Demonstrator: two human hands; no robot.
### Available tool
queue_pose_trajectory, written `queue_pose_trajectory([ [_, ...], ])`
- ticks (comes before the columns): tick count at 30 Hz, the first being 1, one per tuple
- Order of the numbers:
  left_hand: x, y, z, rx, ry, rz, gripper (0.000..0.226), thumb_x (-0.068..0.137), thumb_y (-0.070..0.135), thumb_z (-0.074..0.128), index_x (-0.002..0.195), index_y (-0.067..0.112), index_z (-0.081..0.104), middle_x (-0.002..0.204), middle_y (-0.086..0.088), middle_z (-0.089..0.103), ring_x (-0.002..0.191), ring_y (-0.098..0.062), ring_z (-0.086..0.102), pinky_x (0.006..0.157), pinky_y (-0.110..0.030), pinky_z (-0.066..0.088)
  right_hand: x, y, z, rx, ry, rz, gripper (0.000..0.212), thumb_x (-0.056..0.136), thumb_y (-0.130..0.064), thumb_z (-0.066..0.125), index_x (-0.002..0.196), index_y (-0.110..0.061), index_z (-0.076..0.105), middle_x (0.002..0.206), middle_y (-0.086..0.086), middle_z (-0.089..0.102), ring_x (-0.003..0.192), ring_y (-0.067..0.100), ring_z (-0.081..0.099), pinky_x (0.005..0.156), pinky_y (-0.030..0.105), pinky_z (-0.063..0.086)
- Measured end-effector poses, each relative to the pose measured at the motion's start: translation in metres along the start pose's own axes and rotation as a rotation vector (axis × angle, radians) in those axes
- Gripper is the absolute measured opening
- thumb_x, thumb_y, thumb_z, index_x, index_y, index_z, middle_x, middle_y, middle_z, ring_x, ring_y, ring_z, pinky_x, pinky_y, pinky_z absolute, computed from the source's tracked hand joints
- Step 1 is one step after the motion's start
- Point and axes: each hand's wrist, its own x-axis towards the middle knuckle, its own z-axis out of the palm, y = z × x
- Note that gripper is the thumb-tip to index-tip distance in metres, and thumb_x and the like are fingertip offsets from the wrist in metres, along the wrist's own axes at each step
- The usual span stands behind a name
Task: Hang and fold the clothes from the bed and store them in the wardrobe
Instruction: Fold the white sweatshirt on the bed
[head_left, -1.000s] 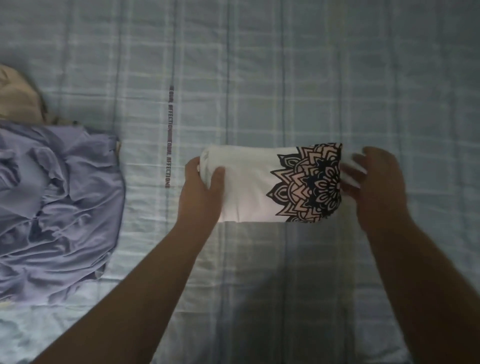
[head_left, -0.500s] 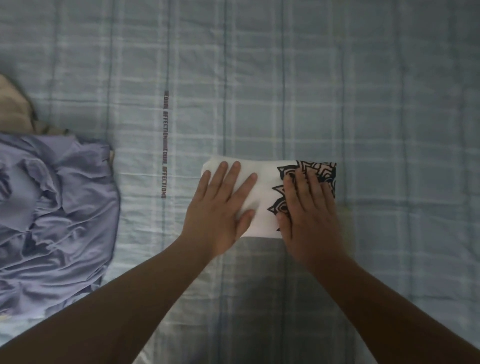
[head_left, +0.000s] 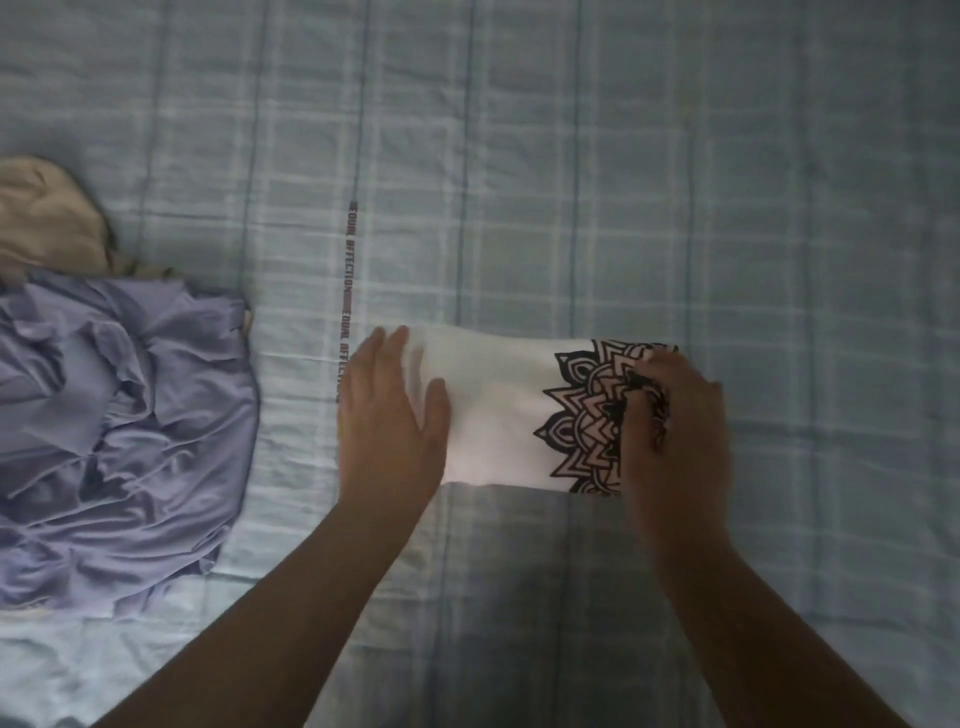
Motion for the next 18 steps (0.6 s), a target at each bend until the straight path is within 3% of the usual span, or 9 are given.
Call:
queue_pose_trajectory([
  [2, 0.007, 0.009, -0.005, -0.154, -0.037, -0.443, 0.060, 0.096, 0.047, 0.054, 0.145, 0.015, 0.039, 0.148, -0.011, 0.042, 0.136, -0.030, 0.042, 0.107, -0.042, 0.037, 0.008, 0.002, -0.001, 0.020, 0.082, 0.281, 0.046, 0.094, -0.037, 0.057, 0.132, -0.014, 0.049, 0.136, 0.005, 0.050, 0.128, 0.022, 0.045, 0.112, 0.044, 0.035],
  [4, 0.014, 0.015, -0.002, -0.215, -0.183, -0.680, 0.068, 0.093, 0.060, 0.052, 0.141, 0.012, 0.043, 0.140, -0.013, 0.052, 0.126, -0.033, 0.052, 0.101, -0.040, 0.042, 0.016, 0.009, 0.005, 0.030, -0.024, 0.539, 0.073, 0.088, -0.056, 0.060, 0.139, -0.007, 0.043, 0.140, 0.016, 0.049, 0.129, 0.031, 0.047, 0.110, 0.046, 0.039],
  [6, 0.015, 0.016, 0.002, -0.197, -0.302, -0.661, 0.077, 0.090, 0.070, 0.047, 0.137, 0.010, 0.049, 0.133, -0.015, 0.058, 0.119, -0.034, 0.056, 0.101, -0.041, 0.044, 0.019, 0.016, 0.011, 0.024, -0.187, 0.692, 0.079, 0.084, -0.067, 0.056, 0.128, -0.002, 0.052, 0.126, 0.022, 0.060, 0.114, 0.037, 0.059, 0.095, 0.041, 0.050],
  [8, 0.015, 0.014, 0.003, -0.187, -0.376, -0.633, 0.100, 0.075, 0.085, 0.046, 0.137, 0.007, 0.051, 0.133, -0.016, 0.059, 0.119, -0.035, 0.057, 0.104, -0.045, 0.045, 0.019, 0.019, 0.011, 0.029, -0.286, 0.743, 0.072, 0.087, -0.066, 0.055, 0.112, 0.001, 0.062, 0.110, 0.023, 0.067, 0.101, 0.037, 0.065, 0.078, 0.031, 0.048],
  [11, 0.011, 0.008, 0.000, -0.330, -0.434, -0.670, 0.125, 0.049, 0.097, 0.050, 0.135, 0.007, 0.057, 0.131, -0.012, 0.062, 0.115, -0.031, 0.061, 0.104, -0.047, 0.048, 0.018, 0.023, 0.003, 0.065, -0.346, 0.719, 0.070, 0.089, -0.064, 0.053, 0.112, 0.002, 0.063, 0.109, 0.023, 0.068, 0.102, 0.038, 0.065, 0.081, 0.033, 0.049],
  [16, -0.021, 0.009, -0.016, -0.618, -0.376, -0.730, 0.086, 0.066, 0.070, 0.076, 0.124, 0.008, 0.064, 0.118, -0.008, 0.071, 0.103, -0.026, 0.070, 0.098, -0.046, 0.054, 0.005, 0.022, -0.019, 0.229, -0.426, 0.752, 0.062, 0.092, -0.062, 0.051, 0.109, -0.004, 0.066, 0.094, 0.012, 0.066, 0.077, 0.026, 0.060, 0.074, 0.029, 0.046],
  [18, -0.043, 0.011, -0.023, -0.664, -0.356, -0.711, 0.063, 0.078, 0.057, 0.077, 0.118, 0.009, 0.067, 0.110, -0.006, 0.073, 0.100, -0.024, 0.071, 0.098, -0.045, 0.054, -0.009, 0.023, -0.034, 0.352, -0.436, 0.787, 0.059, 0.089, -0.062, 0.056, 0.104, -0.006, 0.067, 0.089, 0.007, 0.070, 0.073, 0.023, 0.066, 0.073, 0.030, 0.053],
])
